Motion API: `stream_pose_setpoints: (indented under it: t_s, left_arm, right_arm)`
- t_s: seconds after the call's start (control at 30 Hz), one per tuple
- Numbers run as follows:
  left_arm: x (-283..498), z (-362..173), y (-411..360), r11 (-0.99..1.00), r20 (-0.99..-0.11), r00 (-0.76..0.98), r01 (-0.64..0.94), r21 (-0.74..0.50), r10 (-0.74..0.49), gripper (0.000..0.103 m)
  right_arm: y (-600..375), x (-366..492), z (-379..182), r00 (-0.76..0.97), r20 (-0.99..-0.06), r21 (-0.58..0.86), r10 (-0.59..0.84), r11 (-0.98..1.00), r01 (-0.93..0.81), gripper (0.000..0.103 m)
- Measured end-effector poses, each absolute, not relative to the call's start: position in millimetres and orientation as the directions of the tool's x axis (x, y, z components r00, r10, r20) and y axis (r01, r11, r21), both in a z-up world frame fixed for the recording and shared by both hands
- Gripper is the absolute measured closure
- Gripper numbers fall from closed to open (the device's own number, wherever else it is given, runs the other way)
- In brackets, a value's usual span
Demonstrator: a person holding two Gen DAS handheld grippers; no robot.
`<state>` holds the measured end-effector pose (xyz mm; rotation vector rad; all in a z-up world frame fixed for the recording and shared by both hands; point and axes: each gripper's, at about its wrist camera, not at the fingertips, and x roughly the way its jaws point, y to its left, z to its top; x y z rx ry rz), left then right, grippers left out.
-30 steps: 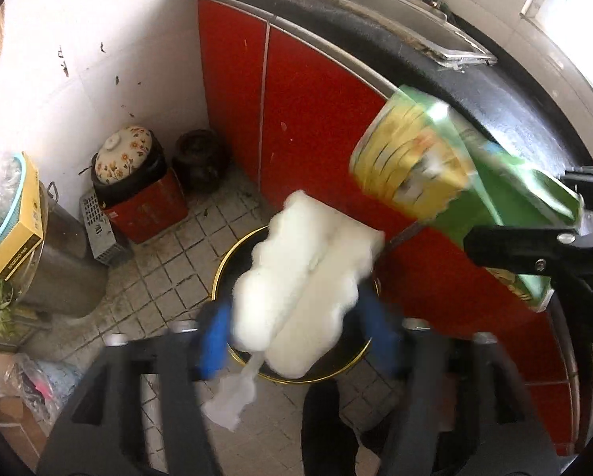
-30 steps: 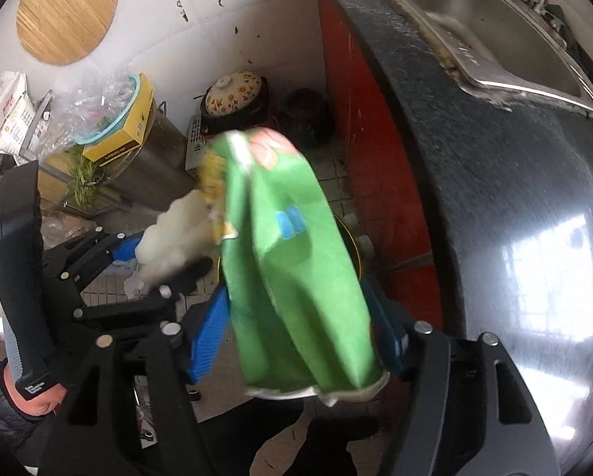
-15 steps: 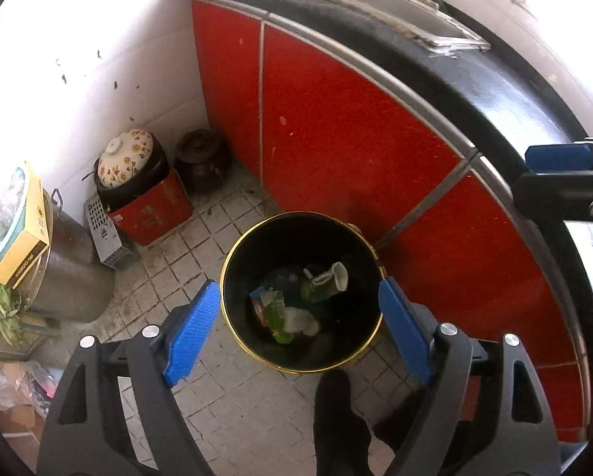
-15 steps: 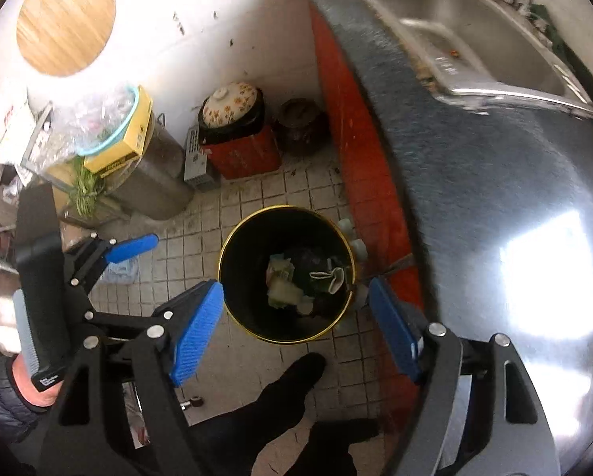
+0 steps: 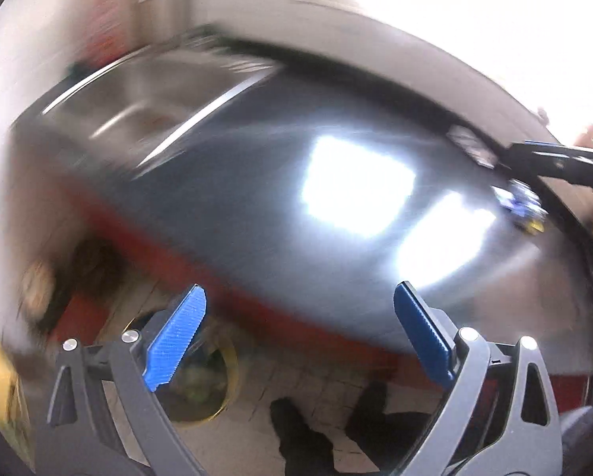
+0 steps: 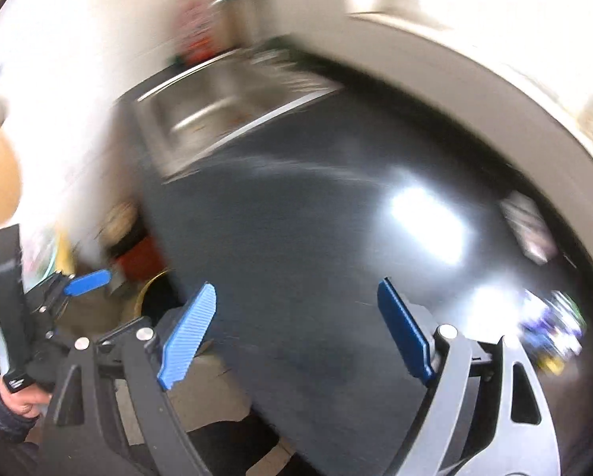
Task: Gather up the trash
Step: 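Swing both empty tools back over the counter trash, then grasp crumpled foil with the left tool while the right tool grasps another foil piece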
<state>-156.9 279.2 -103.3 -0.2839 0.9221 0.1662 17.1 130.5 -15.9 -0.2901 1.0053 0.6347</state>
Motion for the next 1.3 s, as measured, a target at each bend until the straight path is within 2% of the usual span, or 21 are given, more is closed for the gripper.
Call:
stream_pose_setpoints:
  t_s: [0.17,0.43,0.63,0.93,1.13,1.3]
  left_arm:
    - [-81.1,-75.8,181.6,0.992,-0.78,0.617,0.02,-0.122,-0.108,0.01]
    - [-23.5,-62.3,60.1,0.966,-0.777,0.593,0.246,-0.074,-0.211,0.01]
    - [2.9,-66.8,22.5,0.948,-0.79,0.572,0.316,-0.035,-0.219,0.01]
    - [58.6,-68.4,-12.4,0.933,-0.783,0.583,0.359,0.008,-0.218,0.01]
    - [111.0,-84.7,-42.6,0.903,-0.785,0.567,0.429,0.025,-0.248,0.01]
    - [152.2,-116.2,-63.4,0.857,-0.822,0.505,0.514,0.041,-0.264,0.011]
  right_arm:
    - [-3.9,44.2,5.0,0.499,-0.83,0.055,0.248,0.927,-0.37,0.022]
    - [-163.1,39.3,8.7,0.56,-0.814,0.108,0.151,0.988,-0.109,0.022]
    - [-203.0,45.0,-8.4,0.549,-0.817,0.171,0.176,0.983,-0.061,0.022]
    - [-225.1,98.8,-32.2,0.491,-0.84,0.198,0.23,0.973,-0.117,0.028]
    - [-229.4,142.3,-66.9,0.399,-0.867,0.271,0.299,0.954,-0.126,0.033]
    - [-234.2,177.6,-99.2,0.322,-0.879,0.343,0.352,0.935,-0.086,0.037]
